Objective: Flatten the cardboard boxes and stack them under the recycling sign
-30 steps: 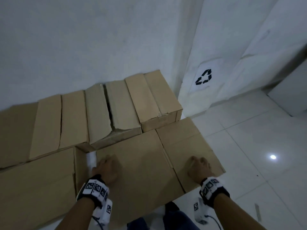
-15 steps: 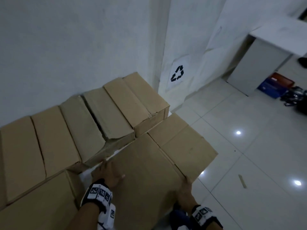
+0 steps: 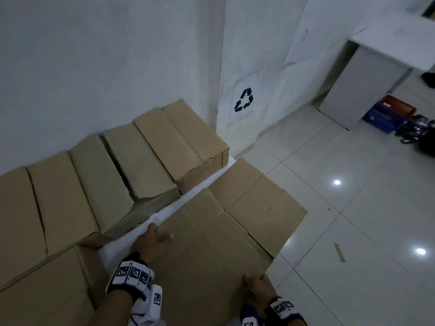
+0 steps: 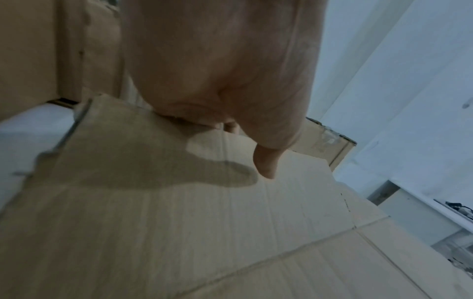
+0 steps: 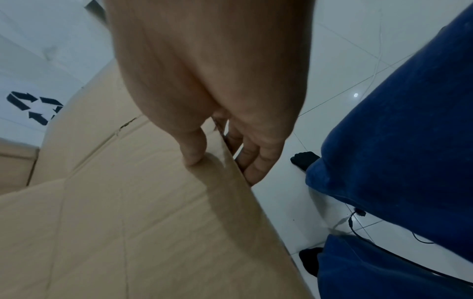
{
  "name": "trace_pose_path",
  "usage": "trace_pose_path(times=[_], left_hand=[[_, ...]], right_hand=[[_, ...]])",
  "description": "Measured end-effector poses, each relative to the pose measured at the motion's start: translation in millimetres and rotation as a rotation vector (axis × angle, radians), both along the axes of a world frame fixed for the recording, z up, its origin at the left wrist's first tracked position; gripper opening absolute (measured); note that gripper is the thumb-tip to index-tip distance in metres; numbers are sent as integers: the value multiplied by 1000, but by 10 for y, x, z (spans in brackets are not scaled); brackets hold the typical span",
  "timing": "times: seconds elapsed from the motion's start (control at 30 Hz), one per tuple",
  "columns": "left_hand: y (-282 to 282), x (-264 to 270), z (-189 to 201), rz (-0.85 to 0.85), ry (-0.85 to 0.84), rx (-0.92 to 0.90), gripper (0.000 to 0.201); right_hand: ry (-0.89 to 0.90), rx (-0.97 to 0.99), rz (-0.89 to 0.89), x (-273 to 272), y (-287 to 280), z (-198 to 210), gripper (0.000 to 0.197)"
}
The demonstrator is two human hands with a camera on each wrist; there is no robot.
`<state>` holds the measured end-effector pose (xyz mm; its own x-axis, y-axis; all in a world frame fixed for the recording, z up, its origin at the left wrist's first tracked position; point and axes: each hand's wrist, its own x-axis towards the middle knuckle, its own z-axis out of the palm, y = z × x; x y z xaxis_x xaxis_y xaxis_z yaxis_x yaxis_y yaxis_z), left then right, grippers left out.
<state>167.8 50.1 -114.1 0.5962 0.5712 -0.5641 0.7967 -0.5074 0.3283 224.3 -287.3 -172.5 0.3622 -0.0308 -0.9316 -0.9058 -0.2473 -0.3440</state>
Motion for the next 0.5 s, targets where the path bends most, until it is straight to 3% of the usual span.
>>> trace_pose_path(times=[0.1,0.2,0.37,0.5], left_hand=[[-216,227,74,-96,-39,-5,63],[-528,508,118,-128,-72,-38,55],[-1286,1027,184,-42,-191,-50,21],[-1924,1422,218,29,-251,-88,25]], right_hand=[[-47,85,-112,214,-230,62,44],[-117,121,-177,508,-487,225,31],[-241,85,-238,1152,-1089,372,25],[-368,35,-271,1681,-1617,392,36]])
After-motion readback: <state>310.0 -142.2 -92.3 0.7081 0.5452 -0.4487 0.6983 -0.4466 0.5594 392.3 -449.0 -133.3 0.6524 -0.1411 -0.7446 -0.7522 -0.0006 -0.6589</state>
